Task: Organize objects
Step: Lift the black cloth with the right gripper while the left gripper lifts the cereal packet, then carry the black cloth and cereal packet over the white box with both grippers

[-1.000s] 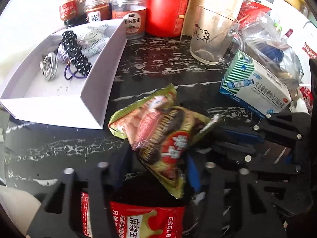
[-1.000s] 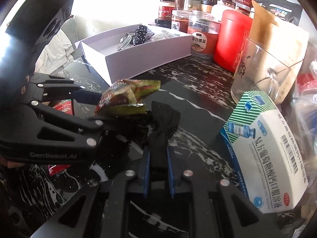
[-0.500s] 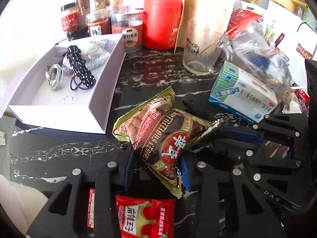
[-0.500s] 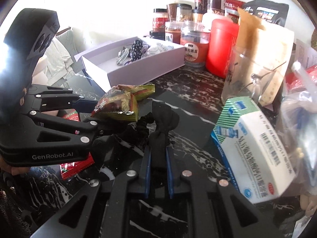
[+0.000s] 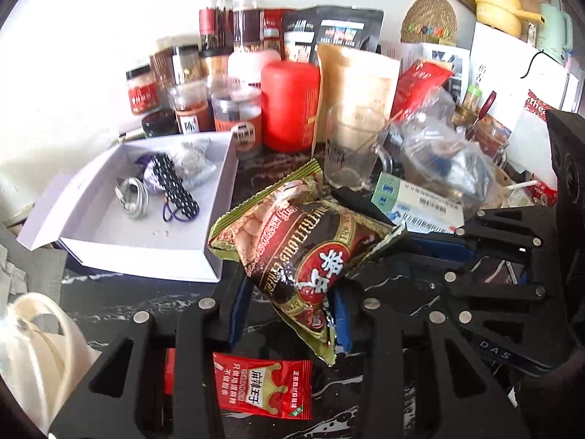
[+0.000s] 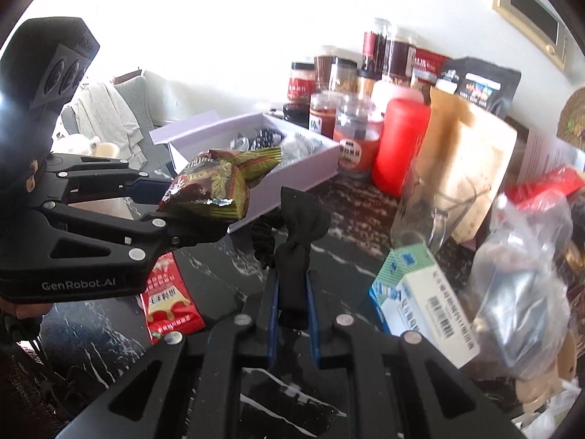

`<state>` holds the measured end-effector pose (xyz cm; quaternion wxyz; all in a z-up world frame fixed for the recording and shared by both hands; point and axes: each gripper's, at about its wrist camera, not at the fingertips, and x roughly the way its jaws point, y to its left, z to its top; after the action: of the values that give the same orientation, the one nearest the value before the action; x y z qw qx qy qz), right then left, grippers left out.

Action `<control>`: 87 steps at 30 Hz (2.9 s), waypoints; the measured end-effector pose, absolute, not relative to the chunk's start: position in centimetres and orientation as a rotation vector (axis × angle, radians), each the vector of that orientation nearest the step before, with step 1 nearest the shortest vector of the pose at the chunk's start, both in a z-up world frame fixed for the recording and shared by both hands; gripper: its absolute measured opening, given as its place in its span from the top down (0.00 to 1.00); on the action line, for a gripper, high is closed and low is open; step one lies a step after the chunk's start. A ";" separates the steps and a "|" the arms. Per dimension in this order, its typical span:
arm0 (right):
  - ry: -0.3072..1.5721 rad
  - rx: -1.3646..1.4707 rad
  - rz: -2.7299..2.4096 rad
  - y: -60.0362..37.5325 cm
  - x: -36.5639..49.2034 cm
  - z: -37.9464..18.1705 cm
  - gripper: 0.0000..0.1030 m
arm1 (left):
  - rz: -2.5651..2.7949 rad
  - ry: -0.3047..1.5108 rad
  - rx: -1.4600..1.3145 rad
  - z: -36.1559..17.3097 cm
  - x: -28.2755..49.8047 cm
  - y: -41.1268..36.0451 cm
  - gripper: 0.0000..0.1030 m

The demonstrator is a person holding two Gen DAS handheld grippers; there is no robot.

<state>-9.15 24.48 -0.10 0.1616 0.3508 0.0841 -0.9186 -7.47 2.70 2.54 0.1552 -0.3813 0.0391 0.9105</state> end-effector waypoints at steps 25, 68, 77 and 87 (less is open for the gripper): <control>0.308 0.757 -2.591 19.9 -13.0 9.6 0.88 | 2.743 0.155 -0.960 15.5 -9.5 -3.8 0.64; 0.279 0.953 -2.558 15.7 -33.4 4.1 0.88 | 2.591 0.112 -1.251 6.2 -32.8 -11.3 0.64; 0.282 1.050 -2.528 14.8 -35.4 0.0 0.88 | 2.534 0.120 -1.393 0.8 -35.1 -12.1 0.64; 0.299 1.131 -2.502 14.6 -36.5 -3.2 0.88 | 2.492 0.169 -1.463 -2.8 -35.9 -11.7 0.64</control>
<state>-36.51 14.64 -3.20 0.1888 0.4021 0.1065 -0.8896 -35.91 -11.70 -2.82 0.1231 -0.5014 0.0579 0.8544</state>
